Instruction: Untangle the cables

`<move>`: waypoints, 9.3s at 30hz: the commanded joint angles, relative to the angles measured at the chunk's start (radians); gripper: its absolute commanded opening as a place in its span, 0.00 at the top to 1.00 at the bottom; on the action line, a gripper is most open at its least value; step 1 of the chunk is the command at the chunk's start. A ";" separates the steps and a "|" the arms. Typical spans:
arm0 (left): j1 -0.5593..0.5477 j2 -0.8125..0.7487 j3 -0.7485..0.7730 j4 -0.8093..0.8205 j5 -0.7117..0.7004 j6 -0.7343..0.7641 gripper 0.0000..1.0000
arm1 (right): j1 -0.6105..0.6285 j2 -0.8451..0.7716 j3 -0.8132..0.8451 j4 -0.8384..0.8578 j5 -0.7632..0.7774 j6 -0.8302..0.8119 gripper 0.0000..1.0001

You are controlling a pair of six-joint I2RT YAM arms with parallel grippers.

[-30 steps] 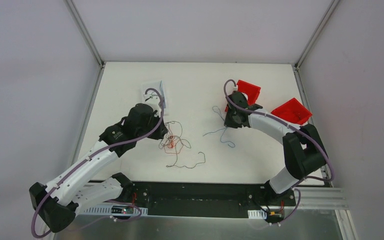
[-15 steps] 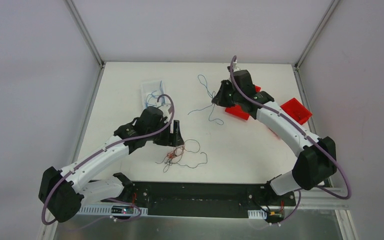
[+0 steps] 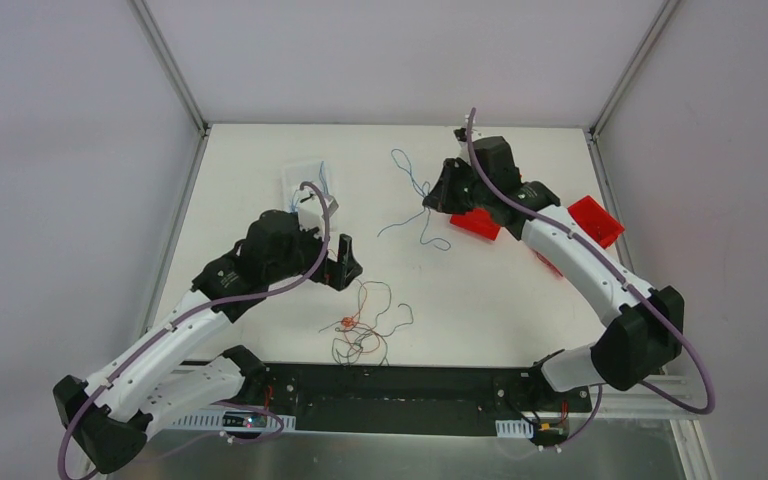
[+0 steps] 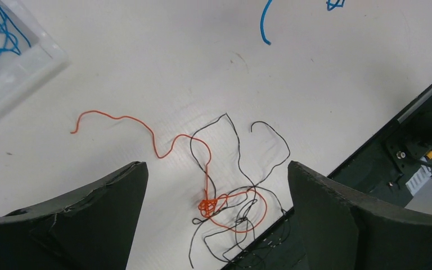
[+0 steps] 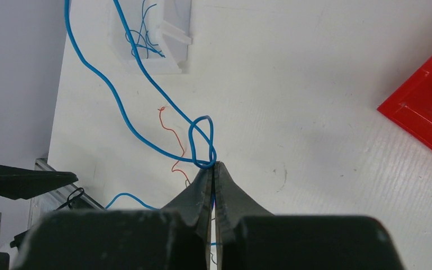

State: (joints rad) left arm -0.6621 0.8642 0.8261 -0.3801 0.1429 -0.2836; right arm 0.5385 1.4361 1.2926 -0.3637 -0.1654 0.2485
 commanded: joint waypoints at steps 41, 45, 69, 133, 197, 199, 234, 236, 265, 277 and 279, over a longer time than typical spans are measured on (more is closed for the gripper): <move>-0.008 0.286 0.308 0.249 0.328 0.525 0.01 | 0.216 -0.046 0.017 0.000 -0.102 -0.139 1.00; -0.009 0.302 0.324 0.252 0.385 0.554 0.00 | 0.234 -0.050 0.034 -0.034 -0.094 -0.174 1.00; -0.014 0.348 0.370 0.239 0.418 0.584 0.00 | 0.241 -0.060 0.010 -0.007 -0.072 -0.170 1.00; 0.291 0.416 0.217 0.184 -0.279 0.274 1.00 | 0.057 -0.444 -0.277 0.037 0.153 0.124 0.21; 0.370 0.250 0.253 -0.245 0.064 -0.180 0.07 | 0.032 -0.537 -0.441 -0.062 0.123 0.176 0.21; 0.288 0.239 0.206 -0.247 0.061 -0.216 0.08 | 0.034 -0.521 -0.454 -0.056 0.107 0.181 0.21; 0.087 0.553 0.021 0.053 0.059 -0.301 0.73 | 0.274 -0.375 -0.599 0.074 0.116 0.129 0.25; 0.088 0.524 0.019 0.043 0.026 -0.301 0.69 | 0.274 -0.381 -0.606 0.077 0.121 0.130 0.25; 0.110 0.560 -0.120 0.252 -0.175 -0.830 1.00 | 0.274 -0.425 -0.675 0.119 0.099 0.155 0.25; 0.108 0.386 0.015 0.159 0.022 -0.535 1.00 | 0.293 -0.209 -0.644 0.347 0.074 0.087 0.25; 0.108 0.371 0.037 0.146 0.053 -0.513 1.00 | 0.311 -0.167 -0.624 0.407 0.082 0.064 0.25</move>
State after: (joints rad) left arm -0.5610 1.2823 0.8043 -0.1844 0.1097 -0.8948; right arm 0.8215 1.2007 0.6170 -0.1081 -0.0898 0.3695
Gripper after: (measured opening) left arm 0.007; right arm 0.752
